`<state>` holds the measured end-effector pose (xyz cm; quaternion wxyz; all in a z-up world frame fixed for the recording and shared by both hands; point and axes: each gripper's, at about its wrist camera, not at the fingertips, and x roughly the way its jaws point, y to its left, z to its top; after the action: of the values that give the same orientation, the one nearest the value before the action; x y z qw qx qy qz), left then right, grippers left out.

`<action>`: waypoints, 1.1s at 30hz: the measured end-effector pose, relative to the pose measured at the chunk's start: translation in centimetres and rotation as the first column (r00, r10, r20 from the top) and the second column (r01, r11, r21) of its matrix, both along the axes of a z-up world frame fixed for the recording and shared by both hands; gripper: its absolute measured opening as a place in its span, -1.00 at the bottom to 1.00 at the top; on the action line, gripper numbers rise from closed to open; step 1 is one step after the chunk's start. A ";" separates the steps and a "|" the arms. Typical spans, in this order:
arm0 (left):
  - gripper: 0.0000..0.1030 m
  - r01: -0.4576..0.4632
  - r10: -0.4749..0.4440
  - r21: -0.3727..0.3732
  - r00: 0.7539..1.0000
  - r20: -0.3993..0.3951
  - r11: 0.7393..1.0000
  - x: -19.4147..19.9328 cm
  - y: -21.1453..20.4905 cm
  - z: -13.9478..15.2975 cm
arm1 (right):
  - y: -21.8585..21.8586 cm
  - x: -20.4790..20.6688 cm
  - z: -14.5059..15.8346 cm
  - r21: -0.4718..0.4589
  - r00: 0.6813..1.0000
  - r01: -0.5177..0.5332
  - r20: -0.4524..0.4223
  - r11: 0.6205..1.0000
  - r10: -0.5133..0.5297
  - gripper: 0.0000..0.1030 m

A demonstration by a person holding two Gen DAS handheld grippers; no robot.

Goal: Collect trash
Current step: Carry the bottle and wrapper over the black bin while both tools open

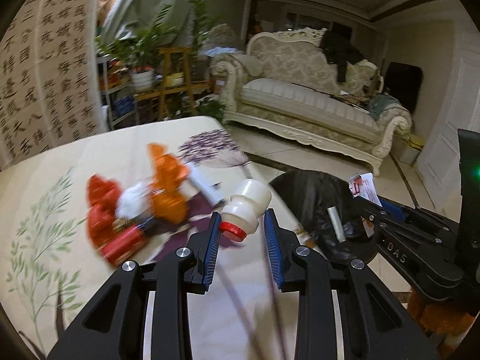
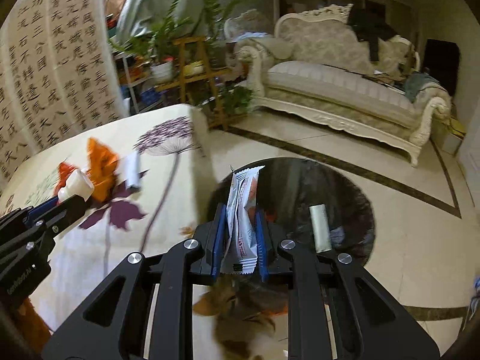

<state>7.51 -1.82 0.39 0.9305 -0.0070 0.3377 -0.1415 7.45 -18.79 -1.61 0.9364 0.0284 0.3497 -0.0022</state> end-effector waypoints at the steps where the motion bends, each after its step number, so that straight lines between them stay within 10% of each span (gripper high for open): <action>1: -0.41 0.008 -0.008 0.002 1.000 0.000 1.000 0.2 -0.5 0.0 | -0.6 0.3 -0.1 -0.001 1.000 0.009 0.000 1.000 -0.009 -0.64; 28: -0.39 0.093 -0.086 0.133 0.995 -0.056 0.987 7.7 -10.3 -3.7 | -7.3 5.3 -4.2 0.032 0.990 0.132 -0.045 0.991 -0.131 -0.57; 33: 0.04 0.091 -0.084 0.133 0.995 -0.059 0.987 7.6 -10.2 -3.7 | -7.8 5.1 -4.4 0.031 0.986 0.161 -0.038 0.986 -0.160 -0.33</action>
<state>15.14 -12.03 -3.34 0.9125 0.0674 0.3710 -0.1585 12.55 -26.56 -5.97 0.9262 0.0726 0.3628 -0.0722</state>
